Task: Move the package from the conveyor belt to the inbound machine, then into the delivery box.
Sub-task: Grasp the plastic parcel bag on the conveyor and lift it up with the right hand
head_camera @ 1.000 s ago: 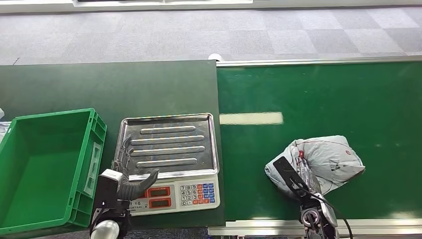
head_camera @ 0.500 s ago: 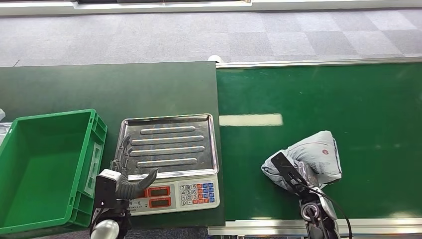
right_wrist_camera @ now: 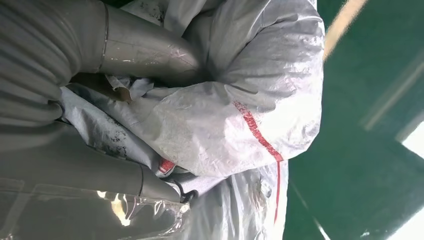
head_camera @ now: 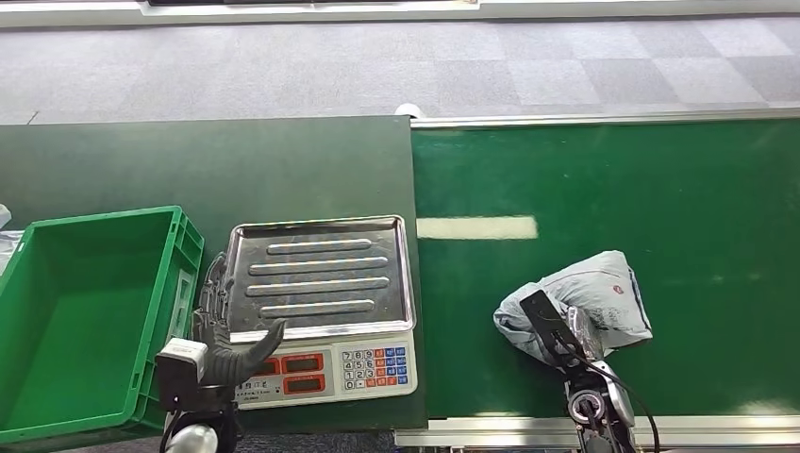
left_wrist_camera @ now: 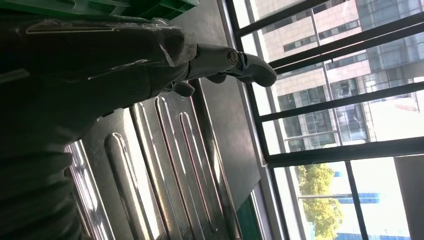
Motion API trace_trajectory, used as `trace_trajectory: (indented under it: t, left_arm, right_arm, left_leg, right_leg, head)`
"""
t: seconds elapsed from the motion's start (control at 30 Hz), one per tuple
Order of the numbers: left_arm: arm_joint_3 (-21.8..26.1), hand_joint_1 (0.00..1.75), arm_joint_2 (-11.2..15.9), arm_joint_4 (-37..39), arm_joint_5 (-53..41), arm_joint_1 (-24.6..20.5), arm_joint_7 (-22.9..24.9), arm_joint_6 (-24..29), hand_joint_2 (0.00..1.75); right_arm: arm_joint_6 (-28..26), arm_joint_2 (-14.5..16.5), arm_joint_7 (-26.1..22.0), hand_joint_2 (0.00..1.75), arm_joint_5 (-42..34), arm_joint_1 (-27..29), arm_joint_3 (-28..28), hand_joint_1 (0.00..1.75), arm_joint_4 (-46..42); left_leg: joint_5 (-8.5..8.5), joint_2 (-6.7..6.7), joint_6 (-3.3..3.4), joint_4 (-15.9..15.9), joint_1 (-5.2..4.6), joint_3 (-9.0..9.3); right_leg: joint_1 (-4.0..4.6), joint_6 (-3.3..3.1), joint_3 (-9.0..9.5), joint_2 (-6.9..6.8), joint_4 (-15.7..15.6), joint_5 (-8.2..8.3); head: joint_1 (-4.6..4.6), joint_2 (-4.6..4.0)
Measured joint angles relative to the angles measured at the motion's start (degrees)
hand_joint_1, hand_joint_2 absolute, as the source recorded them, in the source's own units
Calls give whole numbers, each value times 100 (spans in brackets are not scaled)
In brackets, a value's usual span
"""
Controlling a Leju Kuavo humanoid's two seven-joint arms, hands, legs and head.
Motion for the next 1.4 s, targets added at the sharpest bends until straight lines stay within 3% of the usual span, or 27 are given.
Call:
trace_trajectory:
  t: [0.27,0.43,0.57,0.7,1.0,1.27,1.4]
  left_arm:
    - [-7,0,-60,-3,390,-18,-400,119,175]
    - [-25,0,-85,19,478,-41,-527,107,175]
    - [-23,0,-89,14,667,-42,-607,155,175]
    - [-23,0,-75,5,863,-62,-717,219,175]
    - [-91,0,-27,25,1073,-164,-821,345,175]
    - [-156,0,-5,101,1199,-255,-848,432,175]
    - [-158,0,-1,124,1327,-321,-934,631,175]
  right_arm:
    - [-307,5,-1127,175,-709,509,-610,175,-1020]
    - [-389,-38,-1246,175,-247,660,-829,175,-1842]
    - [-894,-183,-1045,175,805,533,-795,175,-2203]
    - [-1172,-511,-874,175,1568,97,-524,175,-2205]
    - [-1619,-1146,-1254,175,1566,-1003,323,175,-1857]
    - [-1683,-1387,-1397,175,1552,-1706,1122,175,-1530]
    - [-1743,-1377,-1626,175,1599,-2131,1780,175,-1269]
  left_leg:
    - [0,-25,0,2,-2,-35]
    - [1,-17,0,2,-2,-48]
    - [1,-17,1,2,-2,-50]
    - [4,-15,3,2,-3,-50]
    - [6,-20,5,4,-4,-53]
    - [6,-22,5,4,-3,-61]
    - [8,-15,5,4,-3,-62]
  right_leg:
    - [-2,2,-28,-23,0,-1]
    - [-2,2,-42,-21,0,0]
    - [-1,3,-40,-21,1,1]
    - [-2,6,-41,-20,1,5]
    - [-3,9,-43,-20,2,8]
    - [-2,9,-47,-22,4,8]
    - [-2,8,-51,-19,5,10]
  head:
    - [0,0]
    - [-1,0]
    - [-1,0]
    - [-1,0]
    - [0,0]
    - [-1,0]
    - [-2,0]
